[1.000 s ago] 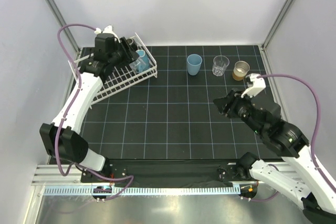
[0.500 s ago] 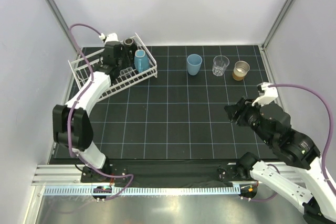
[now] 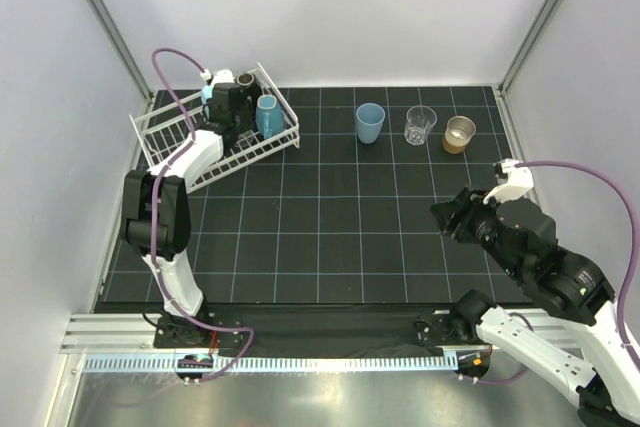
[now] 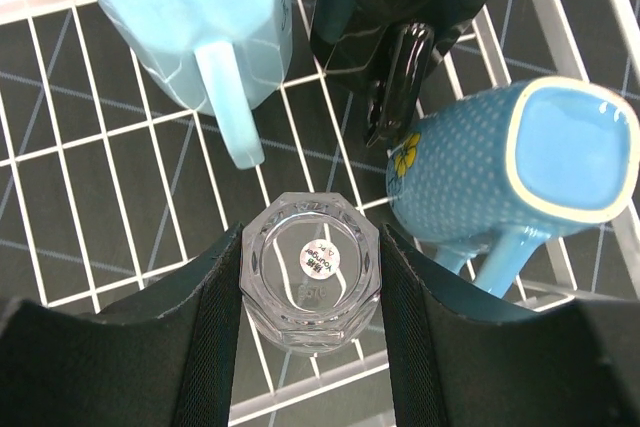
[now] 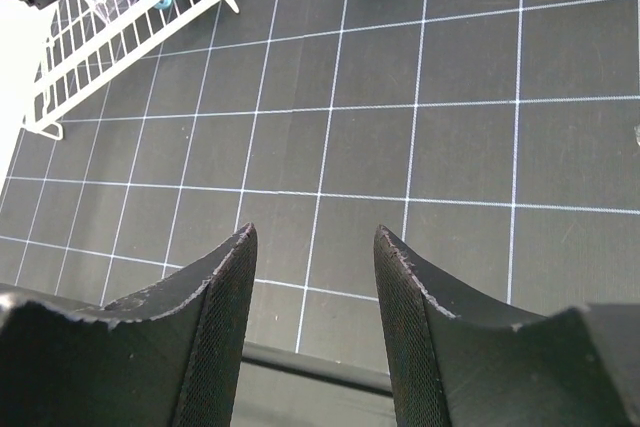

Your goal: Load the cups into the dish rack

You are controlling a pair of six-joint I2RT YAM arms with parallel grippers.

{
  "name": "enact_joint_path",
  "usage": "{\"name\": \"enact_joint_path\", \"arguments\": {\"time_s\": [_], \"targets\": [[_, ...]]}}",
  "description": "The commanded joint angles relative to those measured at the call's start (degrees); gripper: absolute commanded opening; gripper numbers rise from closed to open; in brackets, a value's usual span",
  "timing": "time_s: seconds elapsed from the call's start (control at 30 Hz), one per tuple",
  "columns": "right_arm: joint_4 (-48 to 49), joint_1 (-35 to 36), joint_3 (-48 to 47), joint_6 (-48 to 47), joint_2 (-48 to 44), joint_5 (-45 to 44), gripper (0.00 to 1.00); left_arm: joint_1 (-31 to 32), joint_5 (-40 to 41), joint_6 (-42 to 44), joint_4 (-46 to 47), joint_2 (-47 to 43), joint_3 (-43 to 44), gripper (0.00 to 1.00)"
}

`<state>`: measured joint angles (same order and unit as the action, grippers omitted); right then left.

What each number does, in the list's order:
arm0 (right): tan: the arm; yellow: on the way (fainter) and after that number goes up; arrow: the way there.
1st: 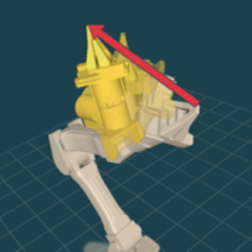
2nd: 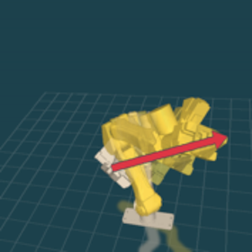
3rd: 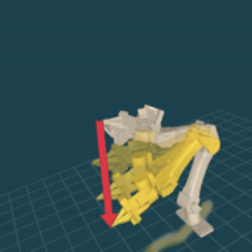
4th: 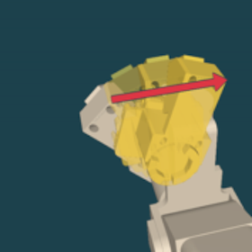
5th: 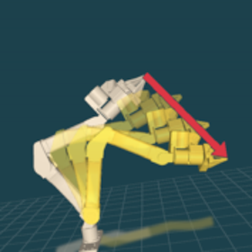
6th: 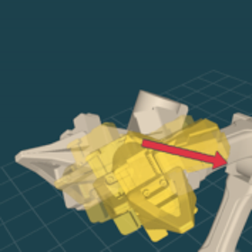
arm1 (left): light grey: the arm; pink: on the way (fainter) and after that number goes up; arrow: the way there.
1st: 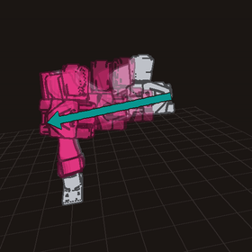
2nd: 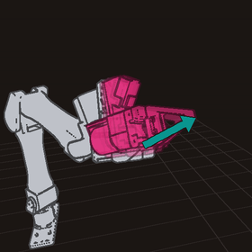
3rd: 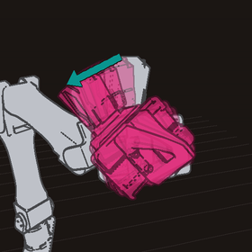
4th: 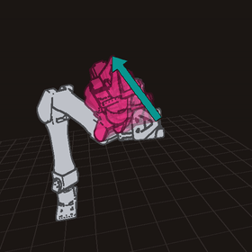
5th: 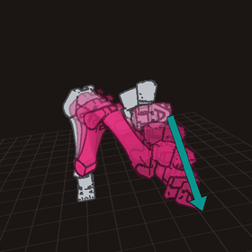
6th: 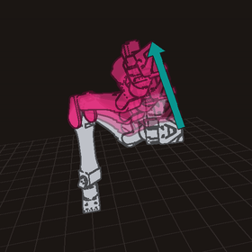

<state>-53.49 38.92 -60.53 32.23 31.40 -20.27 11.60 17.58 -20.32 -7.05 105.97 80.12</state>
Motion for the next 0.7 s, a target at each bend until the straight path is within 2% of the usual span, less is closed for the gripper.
{"name": "enact_joint_path", "arguments": {"time_s": [0.0, 0.67], "targets": [[-0.47, 0.02, -1.96, 1.34, 0.68, -1.26, 0.52, -0.35, 2.28, 0.28, 6.78, 0.46, 1.63, 0.0], [-1.7, 0.02, -3.01, 1.08, 3.14, -0.56, 0.52, -0.17, 9.04, -1.04, 7.23, 5.47, 2.32, 0.01]]}}
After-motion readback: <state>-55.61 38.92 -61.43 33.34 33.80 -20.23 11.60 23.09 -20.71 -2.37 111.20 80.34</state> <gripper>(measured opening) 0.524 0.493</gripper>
